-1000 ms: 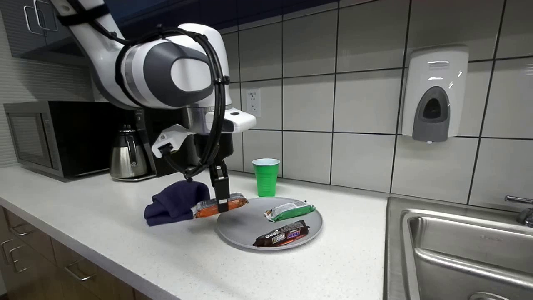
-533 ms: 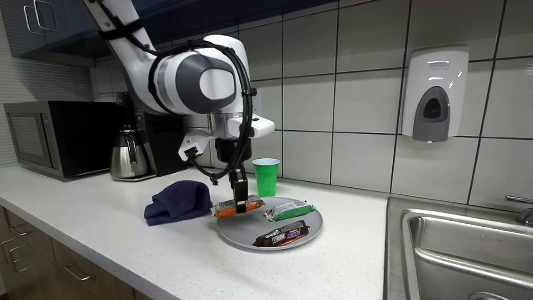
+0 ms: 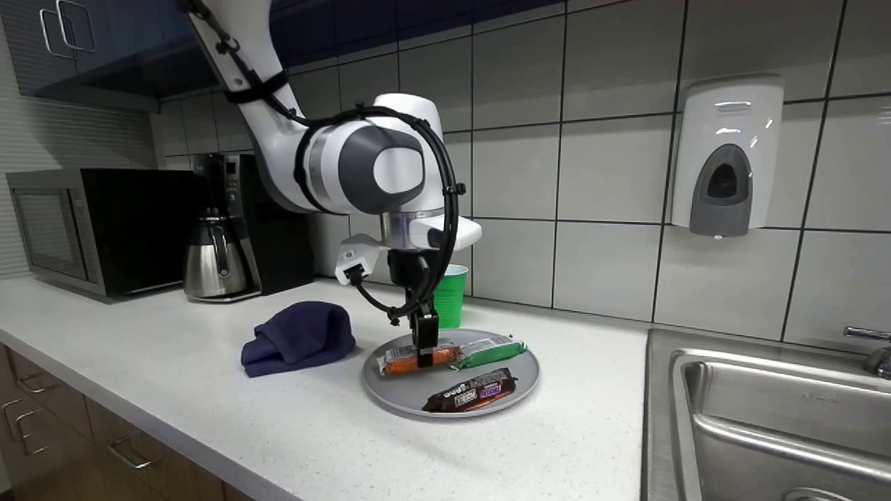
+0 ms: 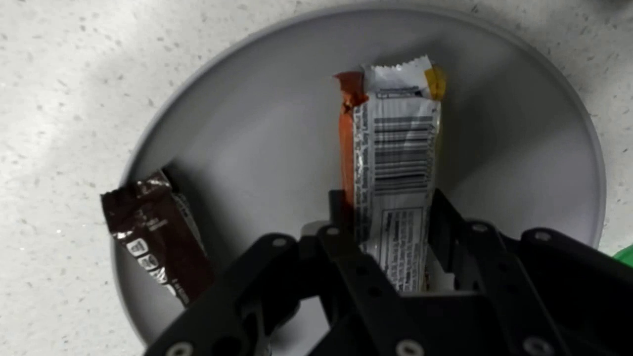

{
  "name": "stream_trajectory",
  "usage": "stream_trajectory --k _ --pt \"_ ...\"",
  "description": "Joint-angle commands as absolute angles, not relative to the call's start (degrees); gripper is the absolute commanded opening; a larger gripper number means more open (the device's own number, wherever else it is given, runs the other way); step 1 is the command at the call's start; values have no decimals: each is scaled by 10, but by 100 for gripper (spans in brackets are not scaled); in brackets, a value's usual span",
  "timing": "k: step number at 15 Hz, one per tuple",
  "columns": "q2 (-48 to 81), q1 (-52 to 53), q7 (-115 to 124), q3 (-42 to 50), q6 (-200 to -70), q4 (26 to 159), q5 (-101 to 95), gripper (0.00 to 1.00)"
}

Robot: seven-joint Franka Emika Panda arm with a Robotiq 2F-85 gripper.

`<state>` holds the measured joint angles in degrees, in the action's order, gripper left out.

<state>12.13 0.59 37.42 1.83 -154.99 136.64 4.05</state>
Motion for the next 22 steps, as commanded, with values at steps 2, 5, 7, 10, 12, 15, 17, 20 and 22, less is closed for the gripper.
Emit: stream_trajectory --k 2,5,7,10,12,15,17,20,22 --pt "130 25 375 29 -1549 1351 41 17" --pt "135 31 380 34 -1548 1347 36 17" --pt "138 33 381 36 -1547 1344 35 17" --pt "140 35 379 37 -1544 1344 39 68" --pt "135 36 377 37 -1545 1349 41 81" --pt "114 37 368 31 -1550 1367 47 100" --pt "98 43 375 34 -1548 1382 39 100" --pt "66 44 370 29 -1548 1411 44 100" --pt "33 43 362 26 -1548 1437 41 100"
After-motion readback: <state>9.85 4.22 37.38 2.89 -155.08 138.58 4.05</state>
